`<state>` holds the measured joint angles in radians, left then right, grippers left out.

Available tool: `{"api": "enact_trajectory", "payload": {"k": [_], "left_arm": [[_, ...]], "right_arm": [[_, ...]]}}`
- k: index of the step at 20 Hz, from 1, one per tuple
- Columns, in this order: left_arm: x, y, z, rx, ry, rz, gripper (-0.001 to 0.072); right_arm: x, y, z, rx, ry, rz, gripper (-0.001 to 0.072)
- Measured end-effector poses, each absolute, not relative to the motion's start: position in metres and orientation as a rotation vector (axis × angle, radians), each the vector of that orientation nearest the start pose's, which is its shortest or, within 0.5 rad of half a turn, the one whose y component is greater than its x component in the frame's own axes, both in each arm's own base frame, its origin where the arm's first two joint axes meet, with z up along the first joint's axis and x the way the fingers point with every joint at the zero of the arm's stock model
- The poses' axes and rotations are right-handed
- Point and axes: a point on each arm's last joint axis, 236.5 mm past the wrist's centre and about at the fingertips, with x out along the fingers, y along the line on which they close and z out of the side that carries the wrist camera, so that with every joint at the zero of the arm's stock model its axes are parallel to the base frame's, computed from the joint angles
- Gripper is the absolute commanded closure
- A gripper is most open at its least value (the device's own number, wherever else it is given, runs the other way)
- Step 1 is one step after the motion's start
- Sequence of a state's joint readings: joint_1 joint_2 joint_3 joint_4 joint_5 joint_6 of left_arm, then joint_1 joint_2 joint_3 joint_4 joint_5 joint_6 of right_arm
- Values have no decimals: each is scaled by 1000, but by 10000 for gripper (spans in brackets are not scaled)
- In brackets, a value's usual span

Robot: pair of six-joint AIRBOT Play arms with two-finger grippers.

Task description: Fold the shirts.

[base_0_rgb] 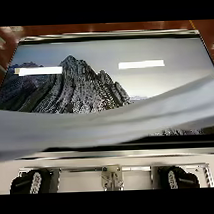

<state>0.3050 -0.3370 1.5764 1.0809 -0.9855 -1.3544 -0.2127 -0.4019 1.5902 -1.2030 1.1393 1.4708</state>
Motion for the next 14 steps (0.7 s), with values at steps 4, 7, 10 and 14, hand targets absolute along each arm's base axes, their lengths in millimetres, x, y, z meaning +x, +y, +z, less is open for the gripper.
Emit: {"api": "enact_trajectory", "payload": {"k": [4,7,10,14], "left_arm": [[135,-55,491,46,-156,-101,665],[171,-48,439,28,64,-118,665],[216,-35,369,-30,311,-136,665],[295,-12,259,-168,567,-144,664]], "right_arm": [[168,37,428,70,158,93,647],[195,30,368,103,426,91,647],[233,23,290,156,722,105,647],[309,19,185,225,935,147,648]]}}
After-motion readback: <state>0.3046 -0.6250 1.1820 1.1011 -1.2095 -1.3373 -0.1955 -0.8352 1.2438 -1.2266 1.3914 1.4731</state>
